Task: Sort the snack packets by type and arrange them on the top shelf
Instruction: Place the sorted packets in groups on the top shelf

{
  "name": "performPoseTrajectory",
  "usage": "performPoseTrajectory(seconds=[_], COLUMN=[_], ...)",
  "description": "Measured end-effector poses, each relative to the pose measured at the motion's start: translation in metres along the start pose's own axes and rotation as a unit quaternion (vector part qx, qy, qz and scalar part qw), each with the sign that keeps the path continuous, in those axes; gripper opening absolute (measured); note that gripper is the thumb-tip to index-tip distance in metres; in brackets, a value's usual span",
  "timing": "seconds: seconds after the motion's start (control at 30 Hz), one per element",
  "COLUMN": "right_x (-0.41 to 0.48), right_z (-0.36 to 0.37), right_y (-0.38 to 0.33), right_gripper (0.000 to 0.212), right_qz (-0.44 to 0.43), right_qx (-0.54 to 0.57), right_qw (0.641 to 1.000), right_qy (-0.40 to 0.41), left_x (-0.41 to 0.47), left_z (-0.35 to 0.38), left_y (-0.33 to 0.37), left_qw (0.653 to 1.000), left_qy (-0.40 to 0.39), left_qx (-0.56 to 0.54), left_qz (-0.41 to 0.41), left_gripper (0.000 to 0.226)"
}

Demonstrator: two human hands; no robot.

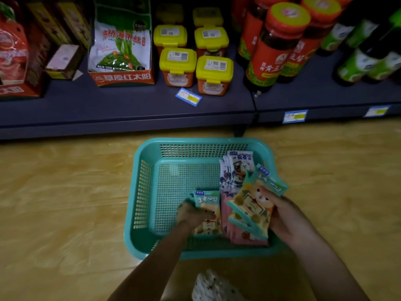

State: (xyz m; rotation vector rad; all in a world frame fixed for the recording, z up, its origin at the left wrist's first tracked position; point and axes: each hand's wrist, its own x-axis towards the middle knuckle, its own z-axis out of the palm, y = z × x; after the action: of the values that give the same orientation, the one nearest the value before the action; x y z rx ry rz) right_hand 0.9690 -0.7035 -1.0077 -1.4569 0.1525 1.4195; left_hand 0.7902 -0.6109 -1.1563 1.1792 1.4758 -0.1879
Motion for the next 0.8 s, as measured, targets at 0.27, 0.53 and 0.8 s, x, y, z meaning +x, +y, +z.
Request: performPoseTrajectory(seconds=[0.27,0.53,0.8], right_x=[-0.004,-0.054,-0.258], right_z=[0.007,0.082,0.187], right_y=[0.002,-0.078,-0.226], right_gripper=[0.034,0.063,0.021], right_qz=[0.013,-0.008,0.014], right_qx=[0.019,-0.088,-0.108], right_qw=[0.998,0.994,0.986], right_qy=[-0.062,-0.060,-0.130], left_x=[-0.023,-0.144,-0.395], left_z=[-0.022,-0.157,-0.285], left_y=[0.028,0.114,0.217], left_qw=[0.989,0.951,0.914], left_qy=[0.031,0.043,0.026], left_qx=[-0.144,-0.290,-0.387], left_qz=[0.027,0.101,0.117], left_gripper=[0.056,0.068,0.064])
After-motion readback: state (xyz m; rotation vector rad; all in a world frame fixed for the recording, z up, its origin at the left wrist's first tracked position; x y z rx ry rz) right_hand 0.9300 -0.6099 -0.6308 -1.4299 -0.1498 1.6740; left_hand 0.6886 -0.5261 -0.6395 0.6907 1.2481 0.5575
